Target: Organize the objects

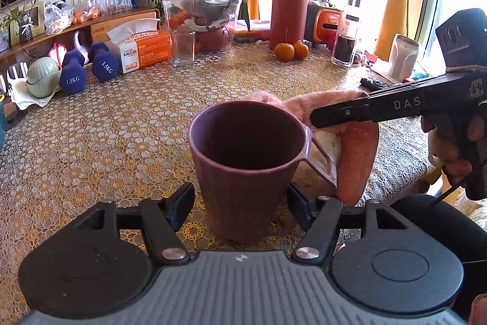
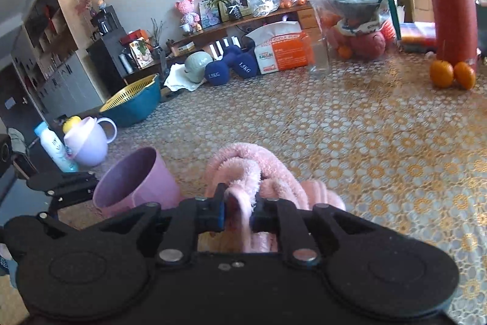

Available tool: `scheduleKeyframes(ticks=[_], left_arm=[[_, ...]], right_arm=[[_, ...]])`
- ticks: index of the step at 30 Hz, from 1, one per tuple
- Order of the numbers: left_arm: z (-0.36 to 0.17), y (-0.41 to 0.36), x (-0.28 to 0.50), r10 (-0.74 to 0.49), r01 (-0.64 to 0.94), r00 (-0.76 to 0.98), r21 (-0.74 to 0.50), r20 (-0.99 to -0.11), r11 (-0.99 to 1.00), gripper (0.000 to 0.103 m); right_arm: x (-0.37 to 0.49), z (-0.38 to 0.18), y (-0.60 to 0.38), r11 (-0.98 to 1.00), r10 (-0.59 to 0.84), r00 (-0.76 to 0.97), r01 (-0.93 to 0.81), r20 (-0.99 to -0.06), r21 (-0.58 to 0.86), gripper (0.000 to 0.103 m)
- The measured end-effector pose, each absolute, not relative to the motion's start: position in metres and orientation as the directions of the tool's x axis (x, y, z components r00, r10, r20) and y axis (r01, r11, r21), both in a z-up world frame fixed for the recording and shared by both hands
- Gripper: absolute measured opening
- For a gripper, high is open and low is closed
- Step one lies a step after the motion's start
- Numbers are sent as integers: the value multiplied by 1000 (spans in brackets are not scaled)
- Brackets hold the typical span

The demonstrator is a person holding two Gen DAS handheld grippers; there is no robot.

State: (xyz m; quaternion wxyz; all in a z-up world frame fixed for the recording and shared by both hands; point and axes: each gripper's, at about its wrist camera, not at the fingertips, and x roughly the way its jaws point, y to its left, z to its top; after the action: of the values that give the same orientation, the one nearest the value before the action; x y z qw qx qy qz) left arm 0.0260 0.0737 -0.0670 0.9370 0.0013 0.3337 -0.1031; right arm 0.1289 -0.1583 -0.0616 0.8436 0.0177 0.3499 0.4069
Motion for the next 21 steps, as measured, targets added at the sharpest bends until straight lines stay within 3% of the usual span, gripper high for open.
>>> scheduleKeyframes(ticks=[14,17,21], left_arm=[[-63,72,20,-156,152,766,-60,-624,987,68],[-64,71,19,-150,150,767,-54,-623,987,68],[-62,72,18,-150,148,767,-56,-623,987,68]], right_arm=[[136,-88,-224,840,499,547,-496,-672,220,25],[134,-84,-238,846,507,562,-470,-654,252,30],[132,-67,-263,813,579,573,-458,-580,359,52]])
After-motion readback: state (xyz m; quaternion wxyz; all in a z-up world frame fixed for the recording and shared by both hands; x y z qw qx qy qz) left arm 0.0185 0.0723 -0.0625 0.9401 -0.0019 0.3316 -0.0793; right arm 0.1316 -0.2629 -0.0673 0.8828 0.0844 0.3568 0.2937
